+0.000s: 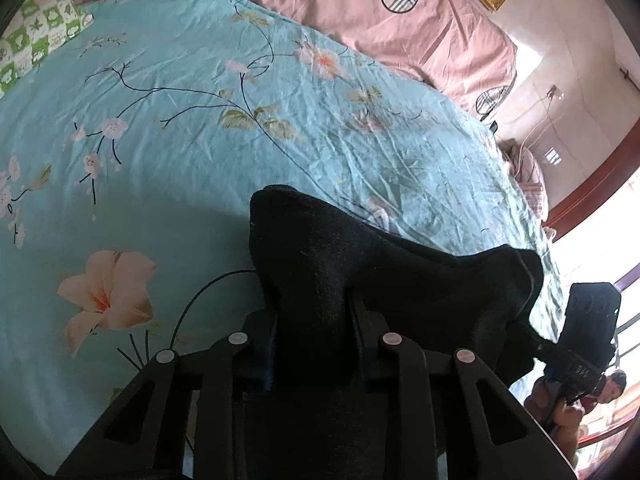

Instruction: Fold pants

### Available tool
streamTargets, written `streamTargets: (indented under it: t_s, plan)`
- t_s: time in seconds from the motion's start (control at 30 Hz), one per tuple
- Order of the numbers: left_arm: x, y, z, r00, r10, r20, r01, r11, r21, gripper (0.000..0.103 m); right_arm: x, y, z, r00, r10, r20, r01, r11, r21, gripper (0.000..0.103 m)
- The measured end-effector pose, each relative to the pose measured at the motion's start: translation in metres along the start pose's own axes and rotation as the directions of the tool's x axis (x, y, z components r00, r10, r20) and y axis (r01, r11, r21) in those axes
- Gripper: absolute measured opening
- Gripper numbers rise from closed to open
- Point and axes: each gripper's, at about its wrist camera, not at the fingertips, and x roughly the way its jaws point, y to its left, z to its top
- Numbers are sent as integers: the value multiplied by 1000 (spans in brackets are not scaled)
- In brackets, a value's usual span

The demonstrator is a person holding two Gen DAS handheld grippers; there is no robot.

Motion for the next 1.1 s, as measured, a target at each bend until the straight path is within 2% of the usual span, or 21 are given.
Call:
streamTargets:
  t_s: [0.37,0.73,1.1]
  plan:
    - [-35,2,1,998,-31,62,34,999,-42,26,-7,21,8,999,34,20,-33,999,-43,44]
    - [-91,31,18,978,67,197,-47,993,-104,26,24,64,38,993,119,-3,-118,983,-140,43]
    - [-113,60,39,954,141,264,-103,983,-152,26,71,99,70,985,164,-52,-172,963,-209,43]
